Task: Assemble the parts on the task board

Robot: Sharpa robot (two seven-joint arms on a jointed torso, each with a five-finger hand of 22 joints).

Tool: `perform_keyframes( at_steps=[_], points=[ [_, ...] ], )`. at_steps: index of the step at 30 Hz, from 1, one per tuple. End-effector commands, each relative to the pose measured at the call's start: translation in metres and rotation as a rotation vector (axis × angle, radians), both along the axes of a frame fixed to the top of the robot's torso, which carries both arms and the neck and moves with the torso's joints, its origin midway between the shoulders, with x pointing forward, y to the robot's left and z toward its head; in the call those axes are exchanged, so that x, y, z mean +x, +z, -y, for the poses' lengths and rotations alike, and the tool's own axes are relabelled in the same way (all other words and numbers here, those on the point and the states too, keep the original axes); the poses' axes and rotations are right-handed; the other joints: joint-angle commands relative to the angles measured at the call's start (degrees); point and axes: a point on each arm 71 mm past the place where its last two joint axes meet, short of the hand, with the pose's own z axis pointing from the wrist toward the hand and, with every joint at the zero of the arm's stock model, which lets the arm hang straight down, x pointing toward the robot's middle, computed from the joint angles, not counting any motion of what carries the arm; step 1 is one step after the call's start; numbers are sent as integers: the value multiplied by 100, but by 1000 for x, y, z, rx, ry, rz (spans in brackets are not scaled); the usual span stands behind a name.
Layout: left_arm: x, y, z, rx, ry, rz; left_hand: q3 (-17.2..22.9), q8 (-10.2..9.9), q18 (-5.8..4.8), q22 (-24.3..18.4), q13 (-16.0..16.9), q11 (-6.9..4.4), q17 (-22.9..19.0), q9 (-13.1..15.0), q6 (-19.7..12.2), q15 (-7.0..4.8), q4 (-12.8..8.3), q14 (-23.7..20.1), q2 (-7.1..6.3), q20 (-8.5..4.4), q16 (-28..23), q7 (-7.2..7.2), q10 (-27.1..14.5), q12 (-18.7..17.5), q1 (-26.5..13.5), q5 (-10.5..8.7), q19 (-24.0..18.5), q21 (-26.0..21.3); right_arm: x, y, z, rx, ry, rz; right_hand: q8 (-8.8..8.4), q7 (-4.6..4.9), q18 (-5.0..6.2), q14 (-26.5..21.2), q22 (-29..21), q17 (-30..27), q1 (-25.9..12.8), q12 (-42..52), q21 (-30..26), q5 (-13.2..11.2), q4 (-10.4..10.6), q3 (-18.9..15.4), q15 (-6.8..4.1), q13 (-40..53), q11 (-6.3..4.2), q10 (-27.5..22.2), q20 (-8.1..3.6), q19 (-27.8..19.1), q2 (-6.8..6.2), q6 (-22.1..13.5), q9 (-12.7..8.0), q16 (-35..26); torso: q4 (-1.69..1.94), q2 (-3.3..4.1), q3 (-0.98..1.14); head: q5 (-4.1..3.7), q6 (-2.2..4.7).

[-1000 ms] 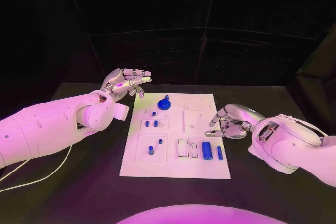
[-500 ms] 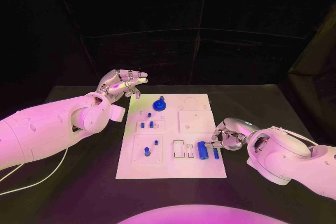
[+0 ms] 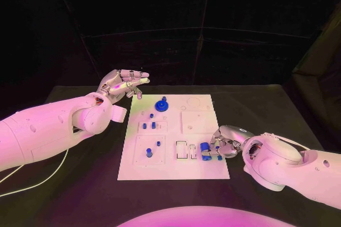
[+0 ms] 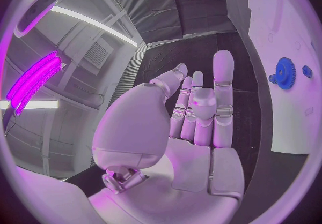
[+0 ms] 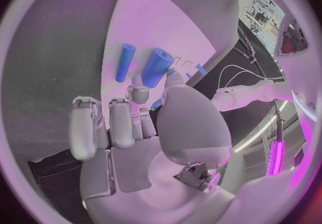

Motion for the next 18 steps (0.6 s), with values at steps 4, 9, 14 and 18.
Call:
perform_keyframes(
  at_steps=[4, 9, 14, 18],
  points=[
    [0, 1, 1, -9, -8, 4, -37, -14, 116, -9, -1, -9, -4, -3, -35, 1, -11, -34, -14, 19, 20, 10, -40, 13, 24, 14, -23, -39, 0, -6, -6, -34, 24, -26, 78, -28, -60, 244, 790, 13, -16, 62, 19, 74, -10, -14, -37, 79, -5, 39, -6, 85, 79, -31, 20, 20, 12, 3, 4, -22, -17],
    [0, 1, 1, -9, -10, 3, -37, -14, 116, -9, -1, -9, -4, -3, -35, 1, -11, -34, -14, 19, 20, 10, -40, 13, 24, 14, -23, -39, 2, -10, -9, -40, 11, -30, 165, -44, -61, 246, 795, 30, 86, 103, 21, 178, -22, 9, -49, 182, -20, 38, -16, 86, 227, -22, 45, 27, 13, -2, -6, -3, -32],
    [0, 1, 1, -9, -9, 2, -47, -7, 116, -11, 2, -9, -7, -1, -32, 2, -8, -35, -10, 21, 24, 9, -40, 24, 17, 14, -22, -42, 4, -11, -6, -43, -34, -22, 255, -63, -63, 247, 808, 46, 183, 111, 28, 364, -35, 42, -62, 260, -36, 34, -28, 95, 475, -4, 72, 31, 7, -8, -12, 1, -41],
    [0, 1, 0, -9, -9, 2, -47, -7, 116, -11, 2, -9, -7, -1, -32, 2, -8, -35, -10, 21, 24, 9, -40, 24, 17, 14, -22, -42, 4, -10, -4, -28, -61, -16, 319, -84, -71, 255, 837, 88, 334, 156, 47, 562, -58, 69, -79, 345, -57, 65, -41, 116, 576, 35, 96, 49, -4, -10, -11, 11, -37]
  ],
)
